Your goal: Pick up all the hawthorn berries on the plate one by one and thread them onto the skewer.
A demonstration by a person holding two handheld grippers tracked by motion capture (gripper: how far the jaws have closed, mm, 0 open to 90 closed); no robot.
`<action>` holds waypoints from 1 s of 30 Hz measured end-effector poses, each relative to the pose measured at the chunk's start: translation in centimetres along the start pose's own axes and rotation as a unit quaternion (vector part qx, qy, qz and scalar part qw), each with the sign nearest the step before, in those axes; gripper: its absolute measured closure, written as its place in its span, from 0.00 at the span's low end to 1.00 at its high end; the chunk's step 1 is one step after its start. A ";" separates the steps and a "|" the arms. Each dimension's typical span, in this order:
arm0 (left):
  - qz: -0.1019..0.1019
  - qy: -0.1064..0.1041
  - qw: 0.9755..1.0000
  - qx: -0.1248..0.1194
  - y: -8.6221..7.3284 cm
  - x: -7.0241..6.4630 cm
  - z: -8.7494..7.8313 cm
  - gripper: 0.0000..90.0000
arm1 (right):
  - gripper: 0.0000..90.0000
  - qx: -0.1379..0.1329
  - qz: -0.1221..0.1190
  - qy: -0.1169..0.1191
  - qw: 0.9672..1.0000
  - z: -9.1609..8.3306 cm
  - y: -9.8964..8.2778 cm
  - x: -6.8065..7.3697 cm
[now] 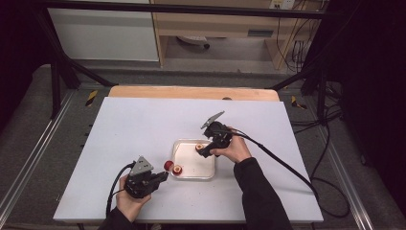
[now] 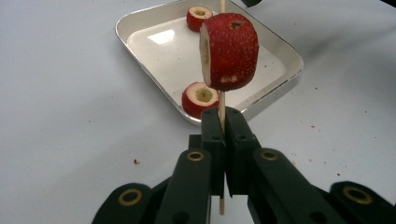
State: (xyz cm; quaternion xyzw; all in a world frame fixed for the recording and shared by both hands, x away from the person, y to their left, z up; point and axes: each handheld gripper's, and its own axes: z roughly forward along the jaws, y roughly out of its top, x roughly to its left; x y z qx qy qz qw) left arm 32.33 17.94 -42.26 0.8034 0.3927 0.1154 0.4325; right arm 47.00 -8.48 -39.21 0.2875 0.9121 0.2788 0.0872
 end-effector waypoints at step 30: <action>0.004 -0.005 1.000 0.005 0.0 0.0 0.1 0.98 | 0.58 0.090 -0.057 0.044 0.993 4.1 2.1 -1.3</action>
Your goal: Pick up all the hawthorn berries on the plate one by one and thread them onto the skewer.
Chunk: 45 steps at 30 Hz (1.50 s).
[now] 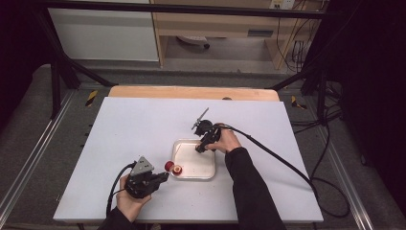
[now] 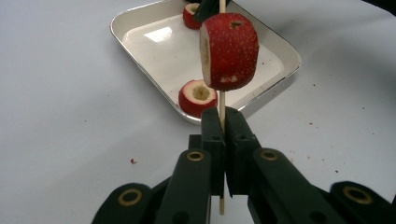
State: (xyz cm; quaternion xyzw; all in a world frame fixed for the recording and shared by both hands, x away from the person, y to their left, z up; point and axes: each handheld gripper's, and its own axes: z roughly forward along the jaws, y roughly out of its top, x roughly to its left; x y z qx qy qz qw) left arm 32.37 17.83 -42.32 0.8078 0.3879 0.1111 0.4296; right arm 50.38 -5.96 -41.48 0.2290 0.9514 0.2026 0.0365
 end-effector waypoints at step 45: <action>-0.029 -0.008 0.999 -0.043 0.2 -1.7 -0.3 0.98 | 0.68 -0.362 0.303 0.083 0.878 -6.8 -4.5 5.6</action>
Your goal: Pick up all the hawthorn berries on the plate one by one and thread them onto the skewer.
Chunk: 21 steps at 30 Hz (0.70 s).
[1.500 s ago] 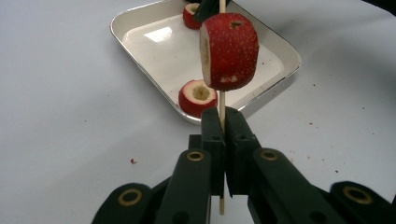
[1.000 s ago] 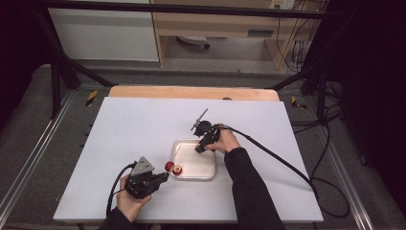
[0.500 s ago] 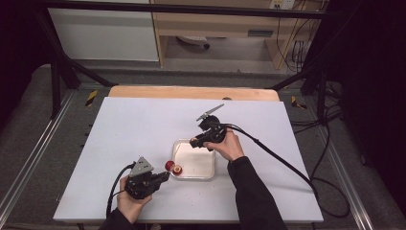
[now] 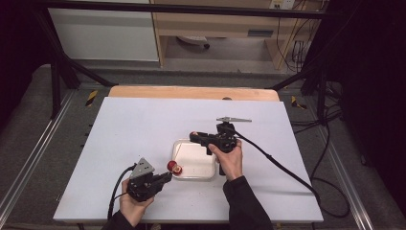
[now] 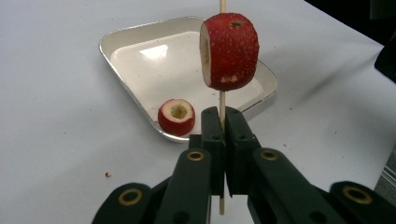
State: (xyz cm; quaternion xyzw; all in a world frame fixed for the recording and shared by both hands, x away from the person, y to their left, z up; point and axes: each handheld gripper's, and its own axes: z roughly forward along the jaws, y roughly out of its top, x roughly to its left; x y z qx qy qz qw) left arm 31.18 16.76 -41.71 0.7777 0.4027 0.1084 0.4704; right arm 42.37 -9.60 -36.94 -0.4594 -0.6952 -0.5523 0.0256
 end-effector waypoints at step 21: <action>-0.036 -0.002 0.999 0.007 0.0 -2.1 2.1 0.98 | 0.69 -0.140 0.039 0.043 0.989 -0.1 -2.5 0.7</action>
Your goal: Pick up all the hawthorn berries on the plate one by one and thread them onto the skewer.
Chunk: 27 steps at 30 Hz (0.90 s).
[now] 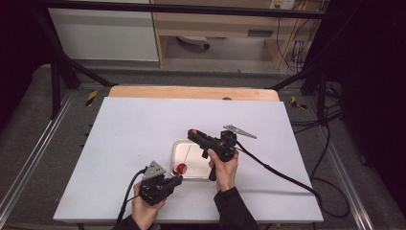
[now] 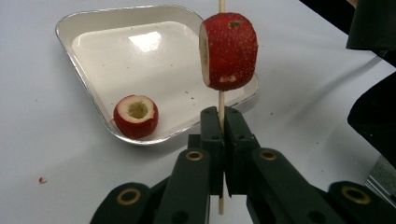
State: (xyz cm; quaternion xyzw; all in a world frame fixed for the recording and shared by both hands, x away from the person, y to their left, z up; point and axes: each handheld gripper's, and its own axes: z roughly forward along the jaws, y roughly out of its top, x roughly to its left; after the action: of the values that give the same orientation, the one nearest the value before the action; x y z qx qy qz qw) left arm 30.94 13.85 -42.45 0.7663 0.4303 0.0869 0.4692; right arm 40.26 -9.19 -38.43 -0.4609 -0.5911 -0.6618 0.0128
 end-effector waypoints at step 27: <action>-0.013 0.008 1.000 -0.017 0.1 0.3 0.0 0.98 | 0.69 -0.021 0.027 0.023 0.999 0.3 -1.4 0.2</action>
State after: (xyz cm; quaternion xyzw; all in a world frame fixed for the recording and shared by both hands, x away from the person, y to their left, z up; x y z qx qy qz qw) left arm 31.20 14.07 -42.45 0.7519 0.4425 0.0941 0.4795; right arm 39.56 -8.39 -39.38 -0.4612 -0.5639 -0.6842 0.0345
